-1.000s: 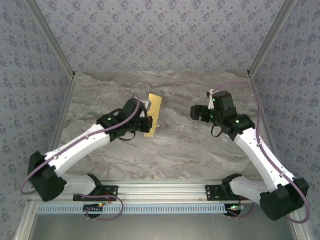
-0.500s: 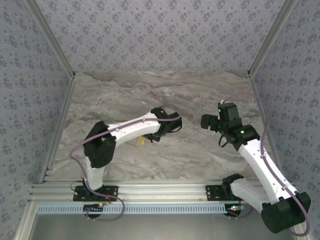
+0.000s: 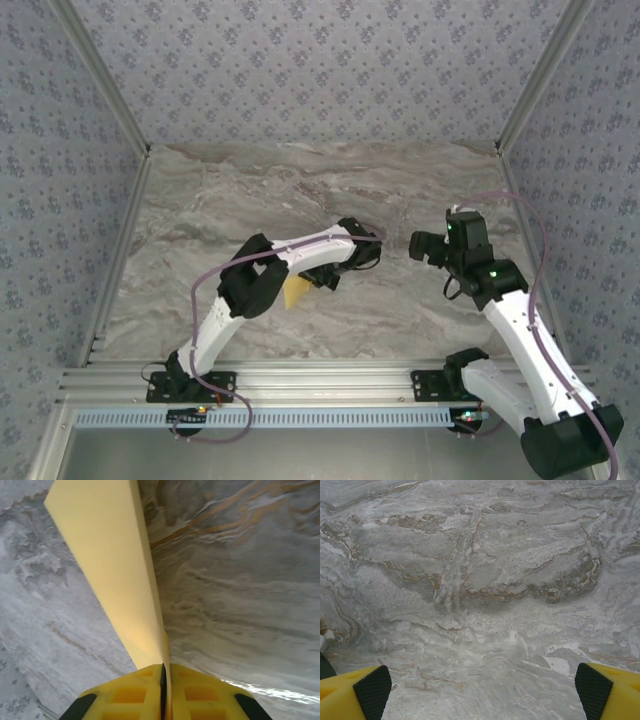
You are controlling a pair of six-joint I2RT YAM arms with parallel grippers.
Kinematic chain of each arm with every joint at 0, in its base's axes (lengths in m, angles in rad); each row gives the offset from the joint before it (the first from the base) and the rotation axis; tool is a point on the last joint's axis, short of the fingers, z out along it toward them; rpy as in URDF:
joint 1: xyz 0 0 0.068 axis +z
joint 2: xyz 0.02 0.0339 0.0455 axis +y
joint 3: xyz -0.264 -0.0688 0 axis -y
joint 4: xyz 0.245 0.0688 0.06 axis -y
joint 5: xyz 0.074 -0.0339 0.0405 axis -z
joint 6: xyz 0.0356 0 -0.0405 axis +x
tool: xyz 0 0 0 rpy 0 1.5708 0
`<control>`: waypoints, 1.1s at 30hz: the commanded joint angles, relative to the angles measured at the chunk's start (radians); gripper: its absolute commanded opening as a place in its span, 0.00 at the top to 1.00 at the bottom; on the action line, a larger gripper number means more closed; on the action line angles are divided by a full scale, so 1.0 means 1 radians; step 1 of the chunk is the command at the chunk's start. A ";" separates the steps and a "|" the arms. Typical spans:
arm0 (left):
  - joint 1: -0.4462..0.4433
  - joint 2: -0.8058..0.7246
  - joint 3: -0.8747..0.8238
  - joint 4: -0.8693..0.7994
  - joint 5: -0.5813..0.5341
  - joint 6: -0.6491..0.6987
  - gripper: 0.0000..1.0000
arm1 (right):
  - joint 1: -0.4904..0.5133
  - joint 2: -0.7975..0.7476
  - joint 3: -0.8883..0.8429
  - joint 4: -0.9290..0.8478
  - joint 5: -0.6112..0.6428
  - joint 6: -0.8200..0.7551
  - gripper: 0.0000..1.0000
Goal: Fold a paper plane with a square sheet of paper (fold left side to right side)
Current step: Turn over the paper at the center of the table, then third fold the triangle at the center of the table.
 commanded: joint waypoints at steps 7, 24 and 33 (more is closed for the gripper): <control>-0.014 -0.068 -0.013 0.124 0.180 0.106 0.61 | -0.030 -0.026 -0.029 -0.024 -0.031 -0.026 0.00; 0.252 -0.727 -0.629 0.744 0.606 0.092 0.31 | 0.072 0.160 -0.052 0.243 -0.467 0.064 0.18; 0.590 -1.037 -1.114 1.125 0.892 -0.051 0.30 | 0.350 0.583 0.157 0.311 -0.437 0.065 0.38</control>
